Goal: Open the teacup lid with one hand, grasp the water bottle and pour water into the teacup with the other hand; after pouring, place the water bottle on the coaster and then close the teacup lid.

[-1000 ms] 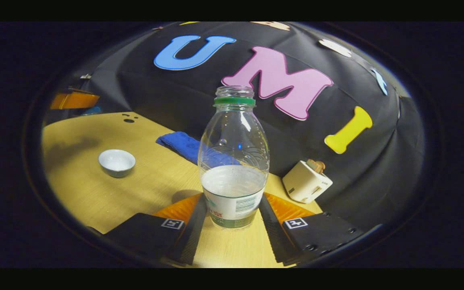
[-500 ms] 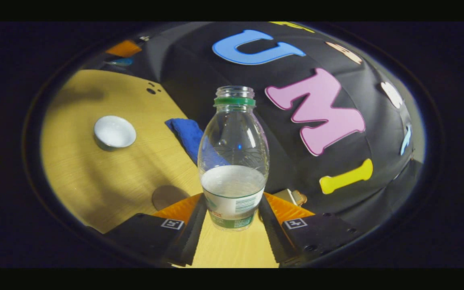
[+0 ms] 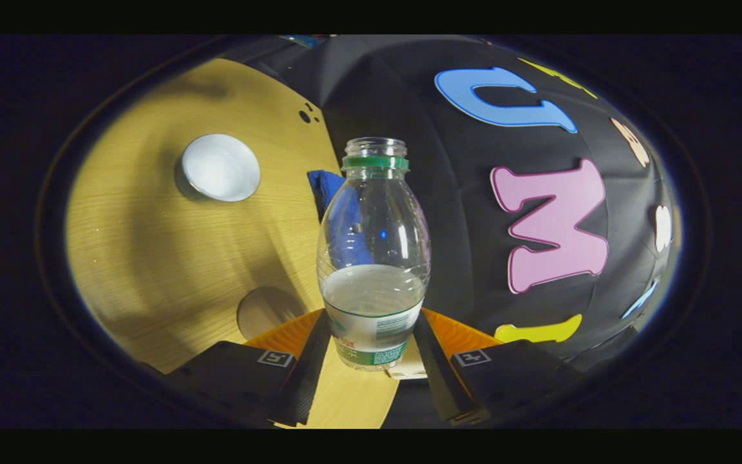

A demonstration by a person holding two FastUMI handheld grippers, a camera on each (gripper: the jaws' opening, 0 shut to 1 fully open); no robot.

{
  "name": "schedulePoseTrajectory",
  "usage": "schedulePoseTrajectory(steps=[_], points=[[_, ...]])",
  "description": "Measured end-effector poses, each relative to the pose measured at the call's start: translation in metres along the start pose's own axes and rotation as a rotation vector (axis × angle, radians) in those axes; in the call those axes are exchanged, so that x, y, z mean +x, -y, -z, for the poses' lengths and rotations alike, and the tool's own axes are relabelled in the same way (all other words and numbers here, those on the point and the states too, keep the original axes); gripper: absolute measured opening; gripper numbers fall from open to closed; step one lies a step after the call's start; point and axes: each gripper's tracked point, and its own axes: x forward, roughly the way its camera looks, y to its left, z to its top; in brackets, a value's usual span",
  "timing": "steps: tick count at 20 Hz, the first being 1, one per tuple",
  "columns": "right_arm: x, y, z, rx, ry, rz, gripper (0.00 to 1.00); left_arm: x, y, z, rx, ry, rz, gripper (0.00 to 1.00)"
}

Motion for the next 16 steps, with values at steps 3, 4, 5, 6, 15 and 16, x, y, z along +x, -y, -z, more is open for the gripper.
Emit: schedulePoseTrajectory(steps=[3, 4, 5, 6, 15, 16], points=[[0.007, 0.000, -0.004, -0.081, 0.016, 0.011, 0.75, -0.002, -0.002, 0.000, -0.006, 0.004, -0.011, 0.27], [0.009, 0.000, -0.006, -0.111, 0.021, 0.018, 0.72, -0.003, -0.002, 0.000, -0.009, 0.003, -0.012, 0.27], [0.010, -0.001, -0.008, -0.140, 0.027, 0.020, 0.72, -0.002, -0.002, 0.001, -0.012, 0.001, -0.013, 0.31], [0.012, -0.003, -0.009, -0.163, 0.031, 0.020, 0.75, -0.002, -0.002, 0.001, -0.017, -0.002, -0.013, 0.31], [0.022, 0.002, -0.011, -0.324, 0.076, 0.061, 0.71, -0.003, -0.004, 0.006, -0.031, -0.010, -0.032, 0.31], [0.024, 0.002, -0.011, -0.341, 0.083, 0.064, 0.74, -0.003, -0.004, 0.006, -0.033, -0.013, -0.032, 0.31]])
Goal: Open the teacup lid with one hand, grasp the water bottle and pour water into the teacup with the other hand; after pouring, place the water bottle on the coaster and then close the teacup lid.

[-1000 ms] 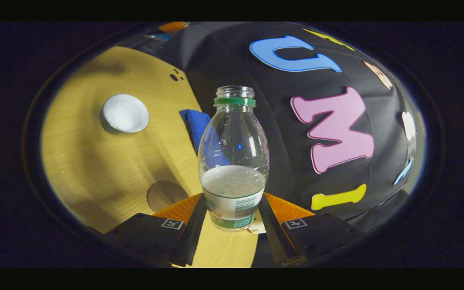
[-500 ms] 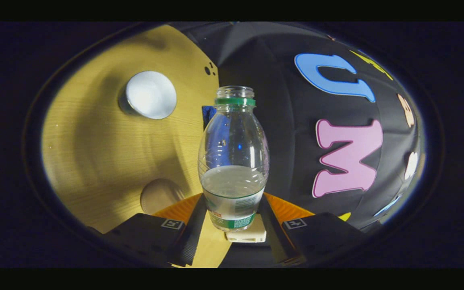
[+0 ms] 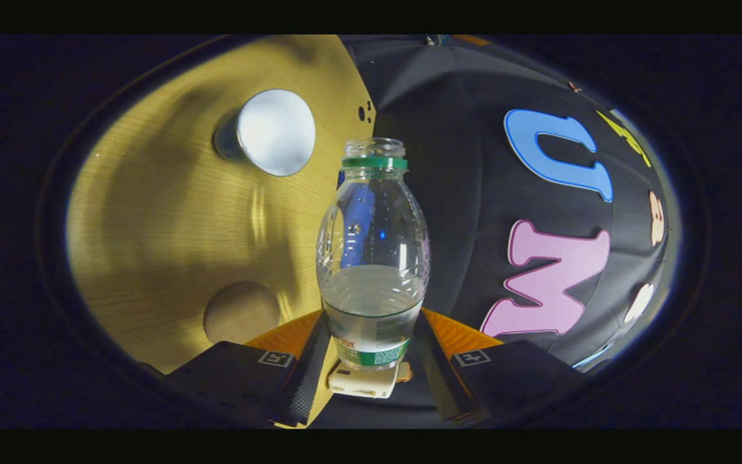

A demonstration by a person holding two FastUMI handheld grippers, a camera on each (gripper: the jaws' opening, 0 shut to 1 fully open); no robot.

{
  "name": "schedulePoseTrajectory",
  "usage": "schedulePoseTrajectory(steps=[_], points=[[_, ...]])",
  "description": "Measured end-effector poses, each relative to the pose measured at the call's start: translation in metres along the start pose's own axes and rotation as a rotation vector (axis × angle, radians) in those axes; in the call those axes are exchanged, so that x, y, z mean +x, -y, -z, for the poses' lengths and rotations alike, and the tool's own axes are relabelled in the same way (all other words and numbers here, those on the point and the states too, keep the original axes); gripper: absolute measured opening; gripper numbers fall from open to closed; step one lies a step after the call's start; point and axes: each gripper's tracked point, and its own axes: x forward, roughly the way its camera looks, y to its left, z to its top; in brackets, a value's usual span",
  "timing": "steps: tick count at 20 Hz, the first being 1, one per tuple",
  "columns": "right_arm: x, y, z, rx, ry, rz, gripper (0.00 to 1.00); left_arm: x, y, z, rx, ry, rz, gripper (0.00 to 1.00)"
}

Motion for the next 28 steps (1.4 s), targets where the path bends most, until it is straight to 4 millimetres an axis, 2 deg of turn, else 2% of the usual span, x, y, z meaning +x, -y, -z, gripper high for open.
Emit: schedulePoseTrajectory(steps=[2, 3, 4, 5, 8, 9, 10, 12, 13, 14, 15, 16, 26, 27, 28], points=[[0.002, 0.001, 0.000, -0.022, 0.011, 0.005, 0.74, -0.001, -0.001, 0.001, -0.004, -0.004, -0.001, 0.31], [0.002, 0.002, 0.001, -0.036, 0.013, 0.008, 0.74, -0.001, 0.000, 0.002, -0.004, -0.006, -0.001, 0.27], [0.002, 0.003, 0.001, -0.052, 0.018, 0.012, 0.74, -0.001, 0.000, 0.001, -0.002, -0.005, -0.002, 0.34], [0.001, 0.004, 0.000, -0.065, 0.024, 0.014, 0.74, -0.001, 0.000, 0.000, -0.001, -0.003, -0.001, 0.31], [0.004, 0.006, 0.001, -0.091, 0.042, 0.019, 0.74, 0.000, 0.002, -0.002, 0.003, -0.001, 0.005, 0.31], [0.005, 0.008, 0.002, -0.107, 0.050, 0.027, 0.74, 0.000, 0.003, -0.001, 0.003, -0.001, 0.006, 0.27], [0.006, 0.008, 0.002, -0.126, 0.058, 0.034, 0.74, -0.001, 0.003, -0.001, 0.001, -0.002, 0.007, 0.31], [0.007, 0.009, 0.002, -0.154, 0.074, 0.044, 0.74, -0.001, 0.004, -0.001, -0.003, -0.003, 0.008, 0.31], [0.007, 0.011, 0.003, -0.165, 0.078, 0.048, 0.74, -0.002, 0.003, -0.001, -0.004, -0.003, 0.007, 0.27], [0.008, 0.012, 0.001, -0.172, 0.083, 0.053, 0.74, -0.002, 0.003, -0.001, -0.005, -0.003, 0.006, 0.34], [0.008, 0.013, 0.001, -0.179, 0.087, 0.056, 0.74, -0.002, 0.003, -0.001, -0.006, -0.004, 0.005, 0.34], [0.009, 0.013, 0.001, -0.186, 0.090, 0.057, 0.74, -0.002, 0.003, -0.001, -0.007, -0.003, 0.006, 0.31], [0.013, 0.023, -0.002, -0.279, 0.133, 0.128, 0.74, -0.005, 0.004, -0.002, -0.017, 0.001, 0.011, 0.31], [0.013, 0.024, -0.004, -0.294, 0.146, 0.142, 0.75, -0.005, 0.005, -0.003, -0.019, 0.001, 0.014, 0.27], [0.013, 0.026, -0.005, -0.313, 0.160, 0.160, 0.74, -0.006, 0.004, -0.003, -0.020, 0.002, 0.016, 0.31]])
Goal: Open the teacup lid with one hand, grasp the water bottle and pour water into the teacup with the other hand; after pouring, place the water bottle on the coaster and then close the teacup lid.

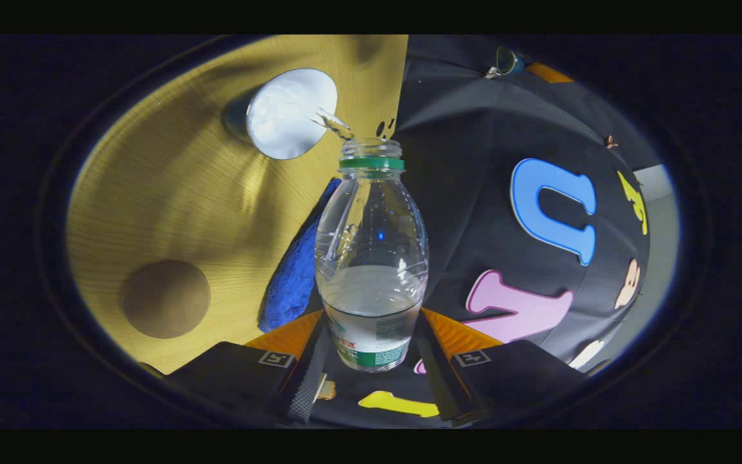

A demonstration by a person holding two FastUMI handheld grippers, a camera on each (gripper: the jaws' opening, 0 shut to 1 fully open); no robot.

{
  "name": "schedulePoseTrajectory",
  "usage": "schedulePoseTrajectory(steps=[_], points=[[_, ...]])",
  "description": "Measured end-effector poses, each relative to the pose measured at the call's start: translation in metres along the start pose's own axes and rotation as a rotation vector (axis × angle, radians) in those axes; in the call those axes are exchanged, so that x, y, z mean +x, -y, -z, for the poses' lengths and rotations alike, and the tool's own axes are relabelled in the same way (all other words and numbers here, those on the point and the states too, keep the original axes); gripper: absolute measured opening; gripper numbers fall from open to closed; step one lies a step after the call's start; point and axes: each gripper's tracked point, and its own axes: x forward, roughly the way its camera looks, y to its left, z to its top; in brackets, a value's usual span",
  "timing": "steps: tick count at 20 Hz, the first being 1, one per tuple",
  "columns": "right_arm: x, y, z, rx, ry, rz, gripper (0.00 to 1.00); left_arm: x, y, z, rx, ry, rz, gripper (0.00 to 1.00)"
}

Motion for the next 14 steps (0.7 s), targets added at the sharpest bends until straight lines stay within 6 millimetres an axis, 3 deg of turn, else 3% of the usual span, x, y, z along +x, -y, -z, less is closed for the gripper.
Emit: schedulePoseTrajectory(steps=[4, 5, 6, 14], points=[[0.003, 0.007, -0.003, -0.061, 0.041, 0.031, 0.74, -0.001, -0.001, 0.000, -0.004, 0.004, -0.001, 0.27], [0.004, 0.007, -0.004, -0.073, 0.048, 0.038, 0.74, 0.000, -0.001, 0.000, -0.006, 0.005, -0.001, 0.31], [0.004, 0.008, -0.004, -0.087, 0.051, 0.046, 0.74, -0.002, -0.001, 0.000, -0.010, 0.006, -0.001, 0.27], [0.011, 0.015, -0.025, -0.229, 0.149, 0.144, 0.74, -0.008, 0.002, 0.000, -0.021, 0.015, 0.017, 0.31]])
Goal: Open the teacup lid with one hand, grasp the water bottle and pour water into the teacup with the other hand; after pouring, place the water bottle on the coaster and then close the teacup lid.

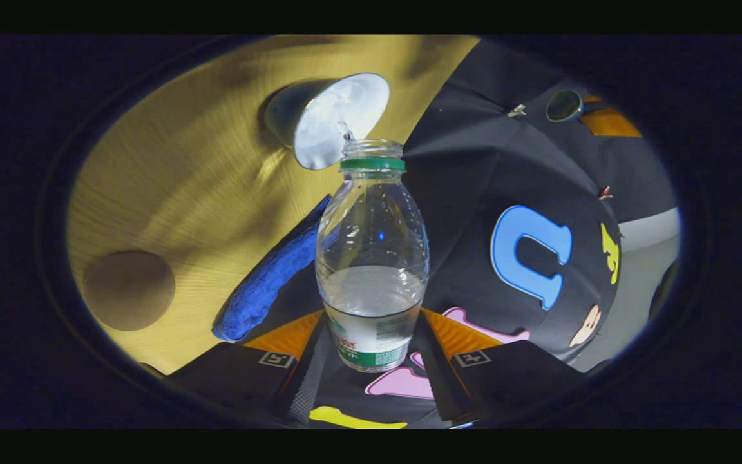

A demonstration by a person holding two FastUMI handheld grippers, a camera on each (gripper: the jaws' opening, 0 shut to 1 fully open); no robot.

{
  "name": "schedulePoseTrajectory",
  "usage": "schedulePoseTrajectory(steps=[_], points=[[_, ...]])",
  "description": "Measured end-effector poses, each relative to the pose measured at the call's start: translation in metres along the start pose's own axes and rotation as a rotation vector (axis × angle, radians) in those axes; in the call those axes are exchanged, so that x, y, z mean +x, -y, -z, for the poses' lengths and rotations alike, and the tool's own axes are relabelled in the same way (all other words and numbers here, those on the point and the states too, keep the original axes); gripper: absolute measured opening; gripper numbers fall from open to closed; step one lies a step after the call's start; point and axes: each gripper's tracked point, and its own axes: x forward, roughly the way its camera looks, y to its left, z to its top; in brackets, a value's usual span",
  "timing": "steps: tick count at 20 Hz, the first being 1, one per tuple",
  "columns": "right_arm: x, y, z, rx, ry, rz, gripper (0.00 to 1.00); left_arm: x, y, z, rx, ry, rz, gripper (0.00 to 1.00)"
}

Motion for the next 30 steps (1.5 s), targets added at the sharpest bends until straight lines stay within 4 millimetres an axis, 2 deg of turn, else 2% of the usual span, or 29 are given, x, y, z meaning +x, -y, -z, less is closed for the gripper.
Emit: schedulePoseTrajectory(steps=[2, 3, 5, 6, 10, 13, 14, 16, 18, 21, 25, 28, 30], points=[[-0.001, 0.002, 0.000, -0.040, 0.017, 0.026, 0.75, -0.002, 0.000, 0.001, -0.006, -0.001, 0.002, 0.31], [-0.001, 0.002, -0.001, -0.055, 0.026, 0.030, 0.74, -0.003, 0.001, 0.001, -0.010, -0.001, 0.005, 0.27], [-0.001, 0.009, -0.003, -0.090, 0.040, 0.069, 0.70, -0.004, 0.002, 0.003, -0.016, 0.000, 0.009, 0.31], [-0.002, 0.008, -0.006, -0.102, 0.052, 0.086, 0.74, -0.004, 0.001, 0.004, -0.016, 0.000, 0.009, 0.31], [0.000, 0.018, -0.007, -0.148, 0.074, 0.125, 0.74, -0.009, -0.001, 0.002, -0.021, 0.005, 0.011, 0.31], [0.003, 0.024, -0.001, -0.138, 0.057, 0.132, 0.74, -0.010, -0.004, 0.002, -0.022, 0.006, 0.013, 0.31], [0.000, 0.027, 0.004, -0.133, 0.051, 0.135, 0.71, -0.010, -0.004, 0.001, -0.022, 0.006, 0.013, 0.31], [-0.001, 0.029, 0.003, -0.086, 0.053, 0.108, 0.74, -0.009, -0.005, 0.001, -0.025, 0.008, 0.012, 0.31], [0.002, 0.018, 0.003, 0.009, 0.053, 0.039, 0.74, -0.007, -0.005, 0.002, -0.023, 0.007, 0.014, 0.31], [-0.006, -0.006, 0.004, 0.217, 0.014, -0.073, 0.74, -0.004, -0.004, 0.000, -0.016, 0.009, 0.018, 0.31], [-0.019, -0.046, -0.007, 0.601, -0.085, -0.254, 0.74, 0.002, -0.001, 0.002, -0.019, 0.005, 0.024, 0.31], [-0.026, -0.055, -0.018, 0.898, -0.144, -0.314, 0.75, 0.005, 0.003, 0.005, -0.015, -0.005, 0.028, 0.31], [-0.029, -0.051, -0.027, 1.111, -0.147, -0.333, 0.75, 0.007, 0.007, 0.006, -0.009, -0.007, 0.035, 0.31]])
